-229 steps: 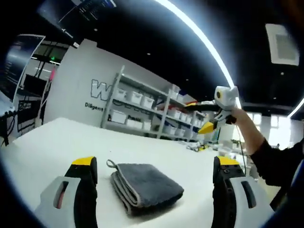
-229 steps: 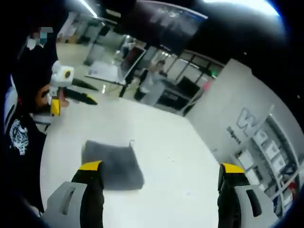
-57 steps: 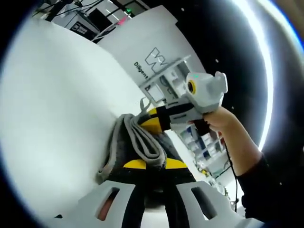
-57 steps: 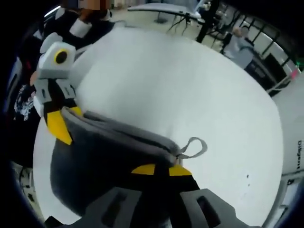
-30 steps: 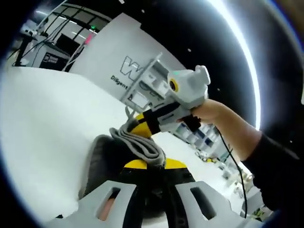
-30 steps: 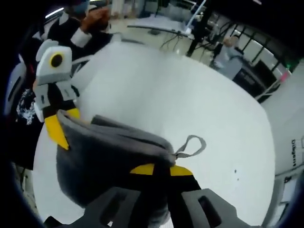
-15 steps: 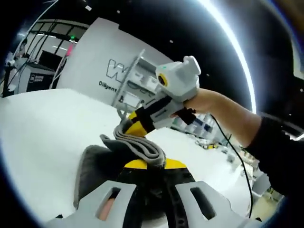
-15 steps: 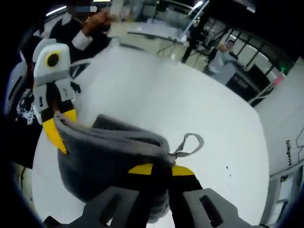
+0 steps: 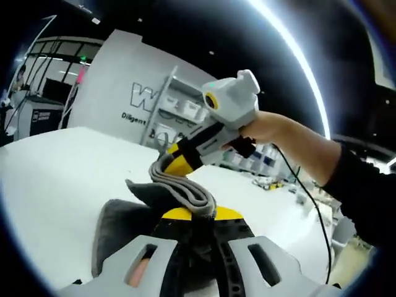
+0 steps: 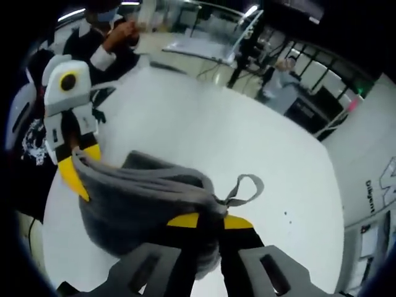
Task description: Open the folded towel by lifting each exposed corner and separating the folded layers until the towel lies flat within the target outline without major curled edges
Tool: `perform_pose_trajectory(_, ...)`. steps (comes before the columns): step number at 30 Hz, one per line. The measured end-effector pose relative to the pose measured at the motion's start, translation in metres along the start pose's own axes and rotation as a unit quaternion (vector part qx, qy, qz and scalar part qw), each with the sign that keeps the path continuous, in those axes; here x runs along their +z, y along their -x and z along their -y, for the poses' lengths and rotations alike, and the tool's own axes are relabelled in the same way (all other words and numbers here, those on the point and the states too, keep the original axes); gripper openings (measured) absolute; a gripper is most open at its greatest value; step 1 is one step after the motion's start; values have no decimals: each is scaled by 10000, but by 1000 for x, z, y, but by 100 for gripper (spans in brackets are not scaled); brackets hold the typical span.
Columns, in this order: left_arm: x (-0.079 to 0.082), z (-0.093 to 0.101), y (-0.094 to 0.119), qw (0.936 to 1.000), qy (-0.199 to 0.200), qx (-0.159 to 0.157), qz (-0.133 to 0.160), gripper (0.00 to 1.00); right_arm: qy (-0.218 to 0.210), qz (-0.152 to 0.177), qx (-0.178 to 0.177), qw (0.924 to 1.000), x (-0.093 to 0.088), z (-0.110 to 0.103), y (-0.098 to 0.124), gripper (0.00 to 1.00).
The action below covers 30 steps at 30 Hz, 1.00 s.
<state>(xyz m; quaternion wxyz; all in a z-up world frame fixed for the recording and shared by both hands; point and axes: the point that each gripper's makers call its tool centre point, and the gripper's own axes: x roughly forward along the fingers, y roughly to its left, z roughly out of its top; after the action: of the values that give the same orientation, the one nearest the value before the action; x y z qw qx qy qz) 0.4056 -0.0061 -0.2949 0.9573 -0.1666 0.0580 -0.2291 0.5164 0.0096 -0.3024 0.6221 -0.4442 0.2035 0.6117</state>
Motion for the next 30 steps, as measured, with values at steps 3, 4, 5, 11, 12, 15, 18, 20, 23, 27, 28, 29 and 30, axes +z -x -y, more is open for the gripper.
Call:
perform_pose_trajectory(3,2,4,-2,9999,-136,-46,-26,6,-42,43,-35,10000,-2,0,3,6)
perform_pose_trajectory(4,2,6,-3,9998,-171,-62,-38,6,-47,56,-53,10000,-3,0,5,6)
perform_pose_trajectory(5,2,8,-3,9997,-211,-77,-51,6,-56,64,-71,9999,-3,1,7,6)
perform_pose_trajectory(11,1,14,-7,9983,-551,-105,-148,6,-125,25,-158,9998,-11,2,16,8)
perform_pose_trajectory(12,1,16,-8,9977,-644,-120,-172,6,-135,10,-171,9998,-12,2,18,8)
perform_pose_trajectory(15,1,23,-11,9966,-776,-163,-206,6,-122,-38,-199,9997,-15,-1,24,7)
perform_pose_trajectory(18,1,28,-12,9959,-857,-211,-222,6,-124,-51,-222,9997,-18,-2,31,7)
perform_pose_trajectory(20,0,31,-14,9951,-931,-226,-233,6,-137,-43,-235,9996,-20,-2,33,7)
perform_pose_trajectory(23,-3,36,-16,9948,-939,-283,-281,6,-152,-34,-238,9996,-24,-2,35,7)
perform_pose_trajectory(27,-6,41,-16,9941,-983,-306,-329,7,-143,-26,-243,9996,-29,-6,36,7)
perform_pose_trajectory(28,-7,43,-16,9939,-1002,-306,-335,7,-138,-28,-245,9996,-31,-7,36,7)
perform_pose_trajectory(29,-8,44,-17,9937,-1020,-307,-341,7,-133,-41,-244,9996,-32,-7,37,7)
perform_pose_trajectory(30,-9,45,-18,9933,-1052,-307,-353,7,-132,-55,-247,9996,-34,-7,37,7)
